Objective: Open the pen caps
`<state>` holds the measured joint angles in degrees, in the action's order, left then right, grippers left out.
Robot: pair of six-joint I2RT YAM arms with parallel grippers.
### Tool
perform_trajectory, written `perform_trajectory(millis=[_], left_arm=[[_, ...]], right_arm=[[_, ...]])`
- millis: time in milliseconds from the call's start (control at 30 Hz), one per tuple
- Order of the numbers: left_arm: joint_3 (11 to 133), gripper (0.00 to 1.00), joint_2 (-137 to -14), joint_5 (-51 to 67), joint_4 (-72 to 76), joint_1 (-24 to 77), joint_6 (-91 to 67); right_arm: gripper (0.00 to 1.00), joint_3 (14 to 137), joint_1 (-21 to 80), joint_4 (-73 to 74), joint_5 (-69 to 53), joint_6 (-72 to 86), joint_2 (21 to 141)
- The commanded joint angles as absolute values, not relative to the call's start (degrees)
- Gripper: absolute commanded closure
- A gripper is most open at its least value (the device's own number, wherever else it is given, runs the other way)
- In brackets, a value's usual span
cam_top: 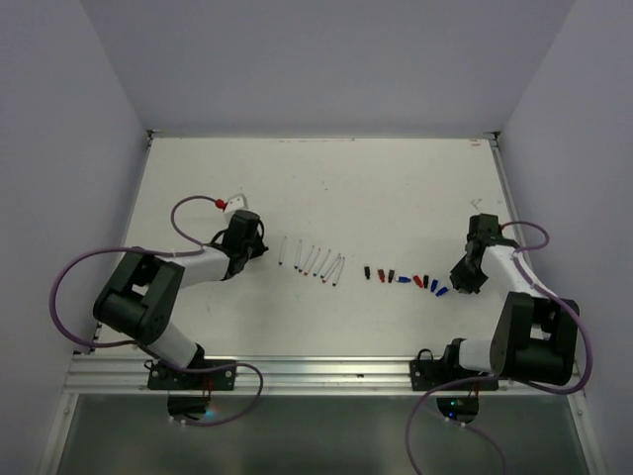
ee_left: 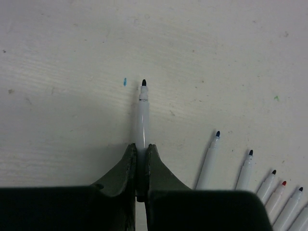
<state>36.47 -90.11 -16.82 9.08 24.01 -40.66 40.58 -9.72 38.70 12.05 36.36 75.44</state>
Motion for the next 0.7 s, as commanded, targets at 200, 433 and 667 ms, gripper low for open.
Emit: perform_trajectory(millis=[200, 433, 667], left_arm=[[37.2, 1.00, -96.1, -6.3, 17.0, 25.0, -38.3], [34.5, 0.91, -97.3, -7.3, 18.9, 25.3, -40.8], [34.2, 0.82, -97.3, -8.7, 17.2, 25.3, -40.4]], right_arm=[[0.85, 39.6, -9.9, 37.4, 11.0, 36.6, 76.7], [0.65, 40.1, -9.9, 36.6, 10.6, 36.1, 78.0], [0.58, 40.0, -9.9, 36.2, 10.5, 36.1, 78.2]])
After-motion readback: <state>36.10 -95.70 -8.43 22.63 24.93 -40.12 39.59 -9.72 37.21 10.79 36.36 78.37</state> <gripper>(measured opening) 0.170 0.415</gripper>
